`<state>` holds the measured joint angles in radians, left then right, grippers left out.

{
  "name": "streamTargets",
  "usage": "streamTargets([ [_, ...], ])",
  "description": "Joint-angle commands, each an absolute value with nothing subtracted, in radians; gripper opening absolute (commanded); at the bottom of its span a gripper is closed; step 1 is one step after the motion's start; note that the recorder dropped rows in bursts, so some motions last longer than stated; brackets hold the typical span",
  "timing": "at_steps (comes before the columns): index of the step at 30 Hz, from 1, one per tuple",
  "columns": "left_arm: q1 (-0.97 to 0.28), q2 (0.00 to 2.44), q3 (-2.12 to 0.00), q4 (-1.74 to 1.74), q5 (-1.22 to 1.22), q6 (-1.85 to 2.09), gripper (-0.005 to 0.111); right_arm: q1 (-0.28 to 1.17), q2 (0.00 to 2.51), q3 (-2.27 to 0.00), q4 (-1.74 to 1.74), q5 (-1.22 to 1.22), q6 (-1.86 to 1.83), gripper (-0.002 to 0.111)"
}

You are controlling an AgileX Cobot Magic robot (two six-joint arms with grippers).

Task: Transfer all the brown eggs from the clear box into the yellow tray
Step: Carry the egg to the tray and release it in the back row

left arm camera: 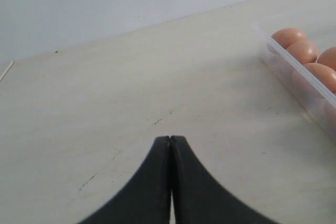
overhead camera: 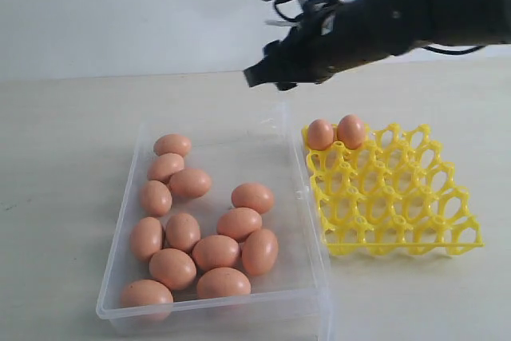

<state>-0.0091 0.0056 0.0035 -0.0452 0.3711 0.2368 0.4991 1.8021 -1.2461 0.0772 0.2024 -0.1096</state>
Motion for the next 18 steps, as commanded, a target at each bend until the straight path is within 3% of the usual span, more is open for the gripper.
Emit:
streamTargets([
  [1, -0.012, 0.0, 0.0, -0.05, 0.364, 0.236, 0.0, 0.394, 1.708, -1.072, 0.068, -0.018, -0.08, 0.0],
  [8, -0.012, 0.0, 0.0, -0.05, 0.364, 0.236, 0.0, 0.26, 1.708, -0.9, 0.08, -0.28, -0.055, 0.0],
  [18, -0.012, 0.0, 0.0, -0.05, 0.364, 0.236, 0.0, 0.172, 1.866, -0.875, 0.068, -0.376, 0.123, 0.0],
])
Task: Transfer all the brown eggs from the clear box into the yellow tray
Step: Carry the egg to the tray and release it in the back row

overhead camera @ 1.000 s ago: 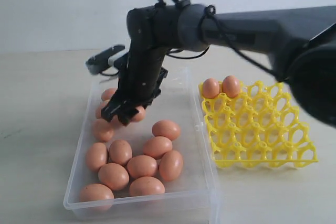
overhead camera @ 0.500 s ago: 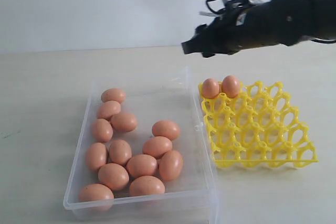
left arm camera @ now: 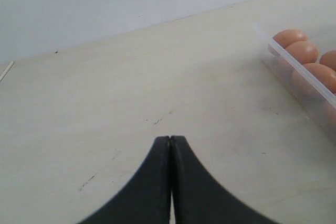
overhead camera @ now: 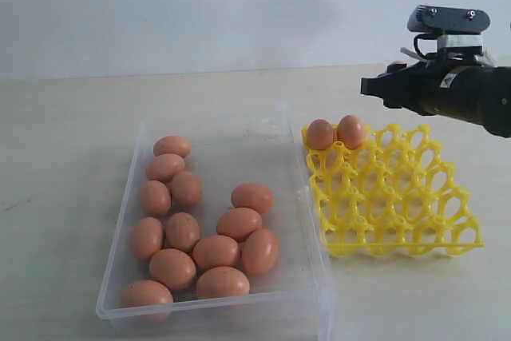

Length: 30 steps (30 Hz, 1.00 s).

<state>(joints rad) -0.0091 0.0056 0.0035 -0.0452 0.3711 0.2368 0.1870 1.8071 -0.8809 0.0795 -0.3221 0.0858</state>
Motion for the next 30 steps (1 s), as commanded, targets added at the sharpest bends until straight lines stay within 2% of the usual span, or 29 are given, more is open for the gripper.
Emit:
streamTargets([
  [1, -0.012, 0.0, 0.0, -0.05, 0.364, 0.236, 0.0, 0.172, 1.882, -0.875, 0.068, -0.386, 0.13, 0.0],
  [17, -0.012, 0.0, 0.0, -0.05, 0.364, 0.236, 0.0, 0.172, 2.019, -0.877, 0.075, -0.512, 0.088, 0.001],
  [20, -0.012, 0.0, 0.0, -0.05, 0.364, 0.236, 0.0, 0.172, 2.019, -0.877, 0.075, -0.487, 0.045, 0.008],
  [27, -0.012, 0.0, 0.0, -0.05, 0.364, 0.236, 0.0, 0.172, 2.019, -0.877, 0.075, -0.459, 0.018, 0.042],
  [30, -0.012, 0.0, 0.0, -0.05, 0.364, 0.236, 0.0, 0.172, 2.019, -0.877, 0.08, -0.459, 0.018, 0.048],
])
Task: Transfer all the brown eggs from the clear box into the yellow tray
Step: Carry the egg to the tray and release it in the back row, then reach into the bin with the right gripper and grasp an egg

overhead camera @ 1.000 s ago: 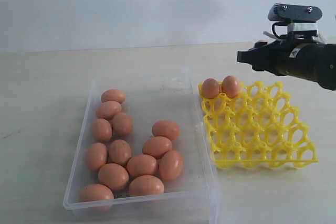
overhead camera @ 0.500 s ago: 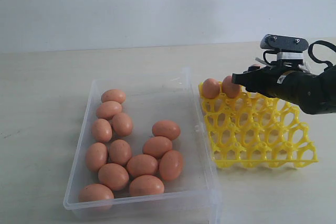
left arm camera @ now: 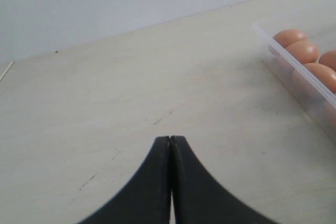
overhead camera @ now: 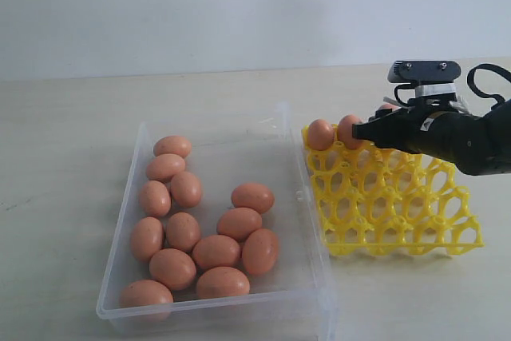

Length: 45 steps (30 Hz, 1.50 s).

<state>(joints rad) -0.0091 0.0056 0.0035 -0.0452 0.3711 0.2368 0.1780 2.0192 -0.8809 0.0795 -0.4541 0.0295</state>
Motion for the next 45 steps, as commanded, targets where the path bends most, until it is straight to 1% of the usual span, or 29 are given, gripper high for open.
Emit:
streamTargets([
  [1, -0.012, 0.0, 0.0, -0.05, 0.364, 0.236, 0.0, 0.172, 2.019, -0.877, 0.088, -0.459, 0.018, 0.049],
  [5, -0.012, 0.0, 0.0, -0.05, 0.364, 0.236, 0.0, 0.172, 2.019, -0.877, 0.097, -0.459, 0.018, 0.052],
  [11, -0.012, 0.0, 0.0, -0.05, 0.364, 0.236, 0.0, 0.172, 2.015, -0.877, 0.095, -0.459, 0.018, 0.063],
  [13, -0.012, 0.0, 0.0, -0.05, 0.364, 0.236, 0.0, 0.172, 2.002, -0.877, 0.095, -0.454, 0.018, 0.064],
  [15, -0.012, 0.0, 0.0, -0.05, 0.364, 0.236, 0.0, 0.172, 1.974, -0.877, 0.095, -0.436, 0.018, 0.062],
  [17, -0.012, 0.0, 0.0, -0.05, 0.364, 0.236, 0.0, 0.172, 1.921, -0.877, 0.095, -0.415, 0.006, 0.056],
  [18, -0.012, 0.0, 0.0, -0.05, 0.364, 0.236, 0.0, 0.172, 1.841, -0.877, 0.099, -0.37, 0.0, 0.045],
  [19, -0.012, 0.0, 0.0, -0.05, 0.364, 0.236, 0.0, 0.172, 1.795, -0.877, 0.097, -0.343, 0.0, 0.038],
  [20, -0.012, 0.0, 0.0, -0.05, 0.364, 0.236, 0.0, 0.184, 1.708, -0.88, 0.091, -0.288, 0.0, 0.025],
  [21, -0.012, 0.0, 0.0, -0.05, 0.364, 0.236, 0.0, 0.21, 1.629, -0.911, 0.081, -0.159, 0.0, 0.012],
  [22, -0.012, 0.0, 0.0, -0.05, 0.364, 0.236, 0.0, 0.229, 1.596, -0.938, 0.068, -0.074, 0.0, 0.006],
  [23, -0.012, 0.0, 0.0, -0.05, 0.364, 0.236, 0.0, 0.271, 1.555, -0.997, 0.066, 0.08, 0.0, 0.0],
  [24, -0.012, 0.0, 0.0, -0.05, 0.364, 0.236, 0.0, 0.301, 1.549, -1.034, 0.054, 0.161, 0.0, 0.0],
  [25, -0.012, 0.0, 0.0, -0.05, 0.364, 0.236, 0.0, 0.366, 1.553, -1.106, 0.044, 0.287, 0.0, 0.0],
  [27, -0.012, 0.0, 0.0, -0.05, 0.364, 0.236, 0.0, 0.459, 1.589, -1.19, 0.046, 0.418, 0.0, 0.0],
  [30, -0.012, 0.0, 0.0, -0.05, 0.364, 0.236, 0.0, 0.558, 1.678, -1.283, 0.091, 0.517, -0.017, 0.0],
  [32, -0.012, 0.0, 0.0, -0.05, 0.364, 0.236, 0.0, 0.598, 1.745, -1.348, 0.091, 0.613, -0.119, 0.0],
  [33, -0.012, 0.0, 0.0, -0.05, 0.364, 0.236, 0.0, 0.613, 1.774, -1.386, 0.093, 0.659, -0.144, 0.001],
  [35, -0.012, 0.0, 0.0, -0.05, 0.364, 0.236, 0.0, 0.641, 1.853, -1.466, 0.114, 0.774, -0.15, 0.008],
  [36, -0.012, 0.0, 0.0, -0.05, 0.364, 0.236, 0.0, 0.653, 1.924, -1.537, 0.129, 0.843, -0.15, 0.02],
  [37, -0.012, 0.0, 0.0, -0.05, 0.364, 0.236, 0.0, 0.658, 1.96, -1.575, 0.121, 0.881, -0.158, 0.027],
  [38, -0.012, 0.0, 0.0, -0.05, 0.364, 0.236, 0.0, 0.663, 2.028, -1.643, 0.075, 0.978, -0.164, 0.041],
  [40, -0.012, 0.0, 0.0, -0.05, 0.364, 0.236, 0.0, 0.666, 2.085, -1.71, 0.03, 1.075, -0.164, 0.055],
  [42, -0.012, 0.0, 0.0, -0.05, 0.364, 0.236, 0.0, 0.668, 2.128, -1.761, -0.006, 1.127, -0.164, 0.063],
  [45, -0.012, 0.0, 0.0, -0.05, 0.364, 0.236, 0.0, 0.668, 2.176, -1.808, -0.034, 1.152, -0.169, 0.064],
])
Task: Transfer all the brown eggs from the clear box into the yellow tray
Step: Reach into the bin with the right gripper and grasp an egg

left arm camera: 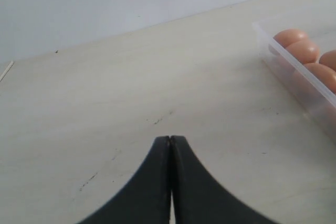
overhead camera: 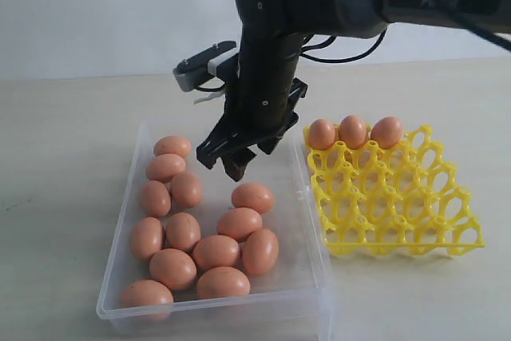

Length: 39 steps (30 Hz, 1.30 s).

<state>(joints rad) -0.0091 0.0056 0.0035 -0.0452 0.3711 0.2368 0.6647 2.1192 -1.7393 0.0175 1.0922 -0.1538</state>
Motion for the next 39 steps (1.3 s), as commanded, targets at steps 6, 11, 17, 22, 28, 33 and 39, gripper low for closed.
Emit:
streamTargets([
  [6, -0.012, 0.0, 0.0, -0.05, 0.364, 0.236, 0.0, 0.674, 2.242, -1.853, -0.023, 1.181, -0.224, 0.064],
  [11, -0.012, 0.0, 0.0, -0.05, 0.364, 0.236, 0.0, 0.674, 2.28, -1.872, 0.0, 1.183, -0.244, 0.064],
  [17, -0.012, 0.0, 0.0, -0.05, 0.364, 0.236, 0.0, 0.674, 2.308, -1.874, 0.006, 1.201, -0.261, 0.064],
  [22, -0.012, 0.0, 0.0, -0.05, 0.364, 0.236, 0.0, 0.674, 2.34, -1.874, 0.046, 1.205, -0.289, 0.061],
  [28, -0.012, 0.0, 0.0, -0.05, 0.364, 0.236, 0.0, 0.674, 2.323, -1.874, 0.046, 1.166, -0.287, 0.011],
  [33, -0.012, 0.0, 0.0, -0.05, 0.364, 0.236, 0.0, 0.647, 2.232, -1.834, 0.047, 1.008, -0.257, 0.0],
  [39, -0.012, 0.0, 0.0, -0.05, 0.364, 0.236, 0.0, 0.558, 1.986, -1.525, -0.008, 0.551, -0.107, 0.0],
])
